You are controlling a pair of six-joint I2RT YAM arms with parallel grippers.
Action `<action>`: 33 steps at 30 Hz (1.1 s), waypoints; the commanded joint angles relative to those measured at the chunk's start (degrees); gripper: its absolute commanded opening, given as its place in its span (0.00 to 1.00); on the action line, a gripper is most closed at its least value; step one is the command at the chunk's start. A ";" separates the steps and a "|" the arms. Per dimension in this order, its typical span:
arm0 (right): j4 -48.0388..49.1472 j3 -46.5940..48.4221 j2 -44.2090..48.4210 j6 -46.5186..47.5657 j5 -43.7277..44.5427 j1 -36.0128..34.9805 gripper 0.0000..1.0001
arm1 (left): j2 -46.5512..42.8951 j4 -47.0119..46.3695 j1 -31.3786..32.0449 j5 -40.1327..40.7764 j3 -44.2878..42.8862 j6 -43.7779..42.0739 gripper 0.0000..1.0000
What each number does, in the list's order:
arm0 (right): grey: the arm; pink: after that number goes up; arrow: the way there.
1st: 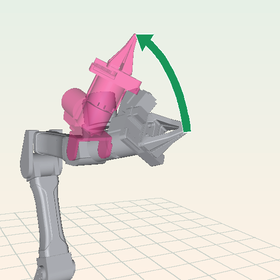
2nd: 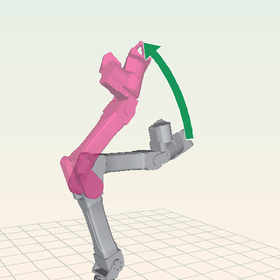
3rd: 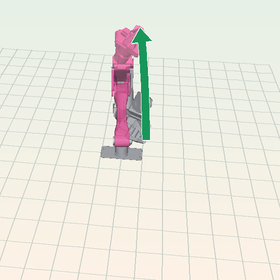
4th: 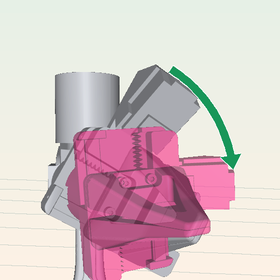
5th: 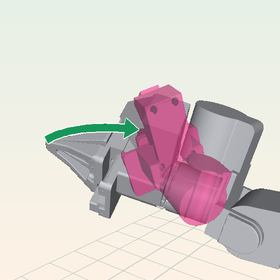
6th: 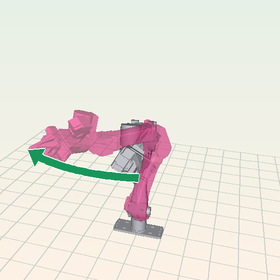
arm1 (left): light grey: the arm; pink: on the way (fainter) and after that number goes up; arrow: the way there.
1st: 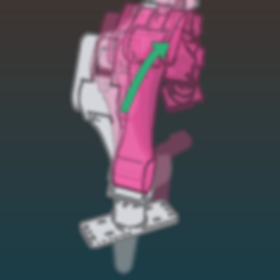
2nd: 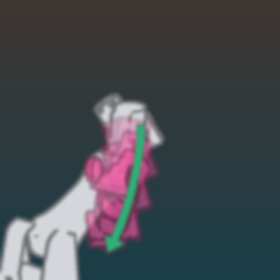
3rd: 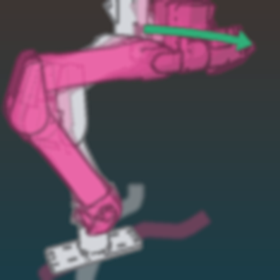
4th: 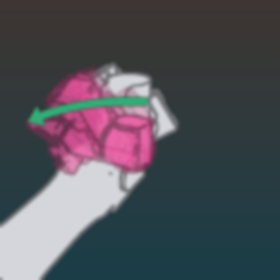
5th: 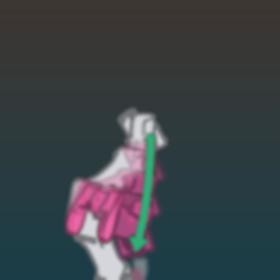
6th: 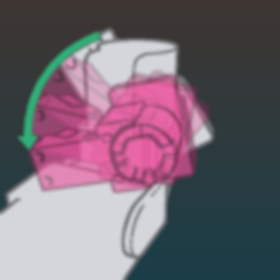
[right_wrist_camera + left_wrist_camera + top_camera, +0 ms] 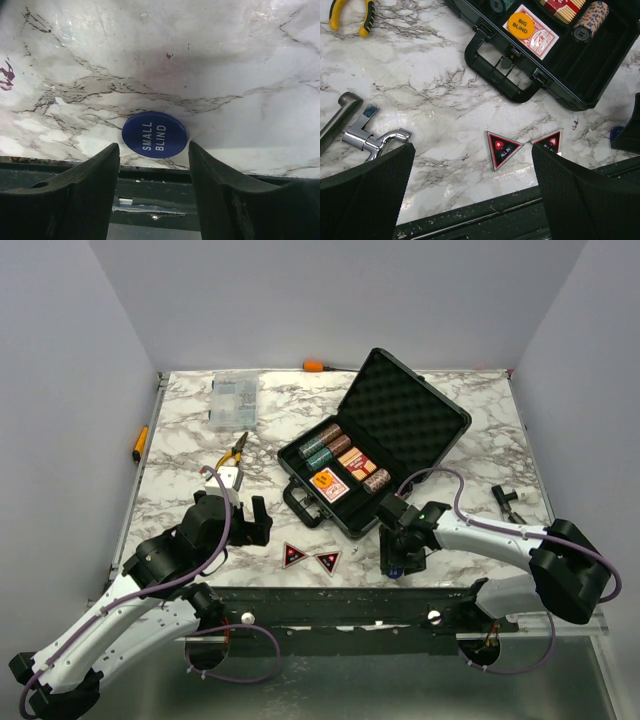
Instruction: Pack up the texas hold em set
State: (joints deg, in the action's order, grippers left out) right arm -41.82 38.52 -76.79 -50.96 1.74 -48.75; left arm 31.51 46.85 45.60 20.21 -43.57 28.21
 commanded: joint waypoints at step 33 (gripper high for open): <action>-0.14 4.88 -11.44 1.80 2.98 -2.93 0.58 | -1.52 0.74 0.66 1.50 0.41 -0.61 0.98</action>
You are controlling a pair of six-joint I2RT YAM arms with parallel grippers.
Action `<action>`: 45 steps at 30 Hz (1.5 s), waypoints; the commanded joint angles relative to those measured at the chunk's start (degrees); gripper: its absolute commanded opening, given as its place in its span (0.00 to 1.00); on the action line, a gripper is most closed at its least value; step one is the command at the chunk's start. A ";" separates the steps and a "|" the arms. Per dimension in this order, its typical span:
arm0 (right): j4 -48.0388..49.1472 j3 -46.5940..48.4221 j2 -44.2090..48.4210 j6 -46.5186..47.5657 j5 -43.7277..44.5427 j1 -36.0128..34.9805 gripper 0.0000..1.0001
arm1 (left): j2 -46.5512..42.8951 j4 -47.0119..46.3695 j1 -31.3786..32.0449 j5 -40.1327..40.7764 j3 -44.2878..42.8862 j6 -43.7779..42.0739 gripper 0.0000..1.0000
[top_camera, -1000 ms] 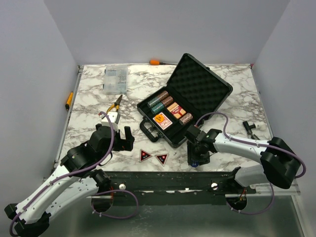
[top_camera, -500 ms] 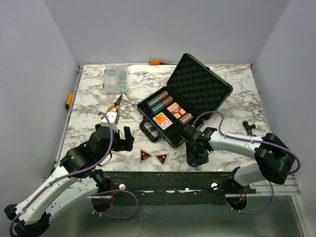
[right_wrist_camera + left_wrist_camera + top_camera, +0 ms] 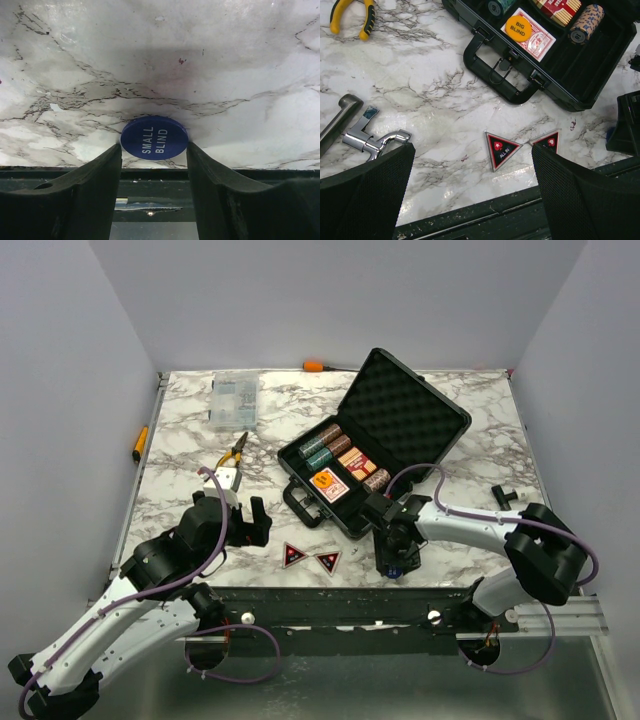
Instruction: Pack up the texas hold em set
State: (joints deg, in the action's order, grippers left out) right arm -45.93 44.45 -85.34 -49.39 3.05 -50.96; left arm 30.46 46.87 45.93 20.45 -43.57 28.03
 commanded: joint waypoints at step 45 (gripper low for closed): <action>1.66 0.99 -5.70 -1.38 9.55 -0.81 0.46 | -1.39 0.41 1.45 1.34 0.51 -0.79 0.98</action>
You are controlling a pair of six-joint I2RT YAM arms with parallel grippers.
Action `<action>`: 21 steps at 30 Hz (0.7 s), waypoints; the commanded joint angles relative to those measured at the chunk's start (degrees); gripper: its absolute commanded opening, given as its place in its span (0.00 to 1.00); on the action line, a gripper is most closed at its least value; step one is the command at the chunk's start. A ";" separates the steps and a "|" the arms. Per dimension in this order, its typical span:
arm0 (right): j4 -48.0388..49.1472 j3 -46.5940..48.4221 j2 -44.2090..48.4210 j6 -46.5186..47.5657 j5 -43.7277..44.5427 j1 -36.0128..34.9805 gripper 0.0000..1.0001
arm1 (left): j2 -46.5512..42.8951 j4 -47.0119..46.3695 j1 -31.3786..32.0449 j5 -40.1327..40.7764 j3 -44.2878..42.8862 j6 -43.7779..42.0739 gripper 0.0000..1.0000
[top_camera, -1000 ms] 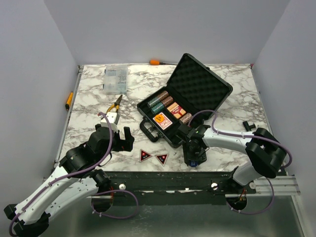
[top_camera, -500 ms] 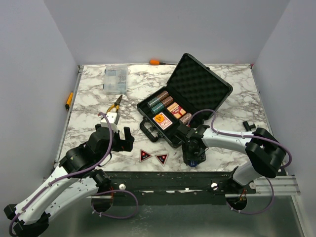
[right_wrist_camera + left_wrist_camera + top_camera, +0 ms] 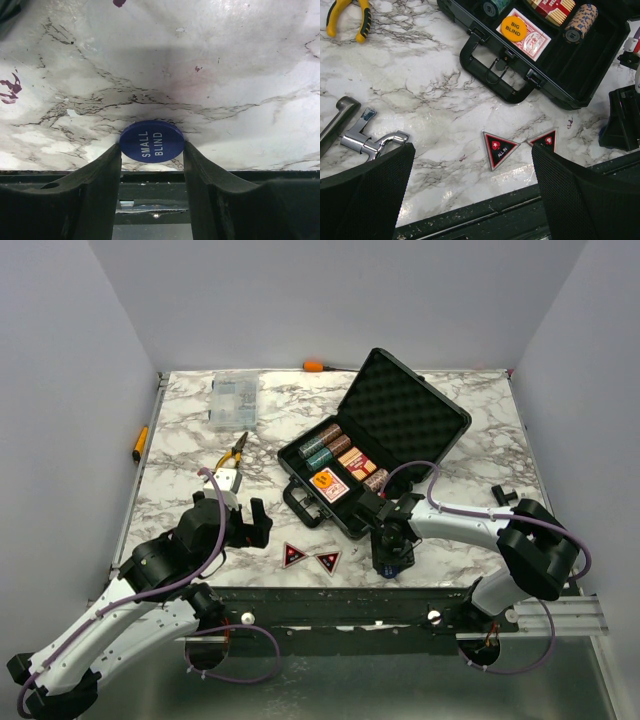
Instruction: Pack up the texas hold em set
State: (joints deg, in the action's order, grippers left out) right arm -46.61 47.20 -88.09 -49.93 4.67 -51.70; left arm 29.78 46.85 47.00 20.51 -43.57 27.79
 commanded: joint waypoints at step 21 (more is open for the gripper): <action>-4.81 9.40 5.54 1.36 8.99 -0.09 0.43 | -0.68 0.45 0.62 1.39 0.51 -0.55 0.98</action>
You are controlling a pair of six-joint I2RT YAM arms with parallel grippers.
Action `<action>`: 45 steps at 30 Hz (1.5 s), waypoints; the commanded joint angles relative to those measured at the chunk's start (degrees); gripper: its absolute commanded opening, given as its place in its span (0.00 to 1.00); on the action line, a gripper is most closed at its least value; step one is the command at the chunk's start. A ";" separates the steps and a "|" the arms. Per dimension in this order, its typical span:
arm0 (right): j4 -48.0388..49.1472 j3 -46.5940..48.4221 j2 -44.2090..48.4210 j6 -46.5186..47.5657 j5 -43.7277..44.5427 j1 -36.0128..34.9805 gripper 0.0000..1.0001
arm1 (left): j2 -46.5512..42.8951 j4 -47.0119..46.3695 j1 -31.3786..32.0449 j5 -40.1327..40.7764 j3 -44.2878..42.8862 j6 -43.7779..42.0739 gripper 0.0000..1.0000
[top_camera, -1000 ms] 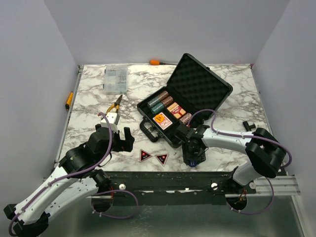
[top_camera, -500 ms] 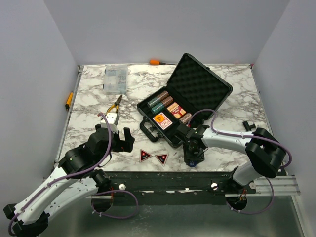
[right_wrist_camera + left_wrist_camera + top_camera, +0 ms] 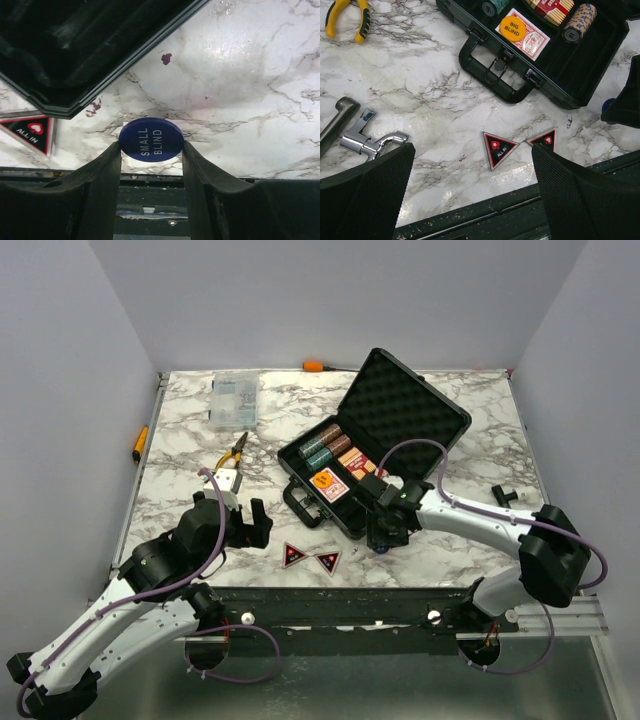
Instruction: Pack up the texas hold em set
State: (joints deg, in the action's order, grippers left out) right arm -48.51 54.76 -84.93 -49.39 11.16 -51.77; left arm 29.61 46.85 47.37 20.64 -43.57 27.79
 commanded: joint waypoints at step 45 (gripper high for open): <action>9.86 19.20 12.68 32.81 -17.04 -0.02 0.46 | 42.57 -2.47 -16.00 -60.02 -34.65 6.12 0.64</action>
State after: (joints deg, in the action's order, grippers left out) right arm -40.16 71.46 -71.88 -19.92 -3.18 -51.77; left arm 70.41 43.88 31.81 -34.54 -74.52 31.22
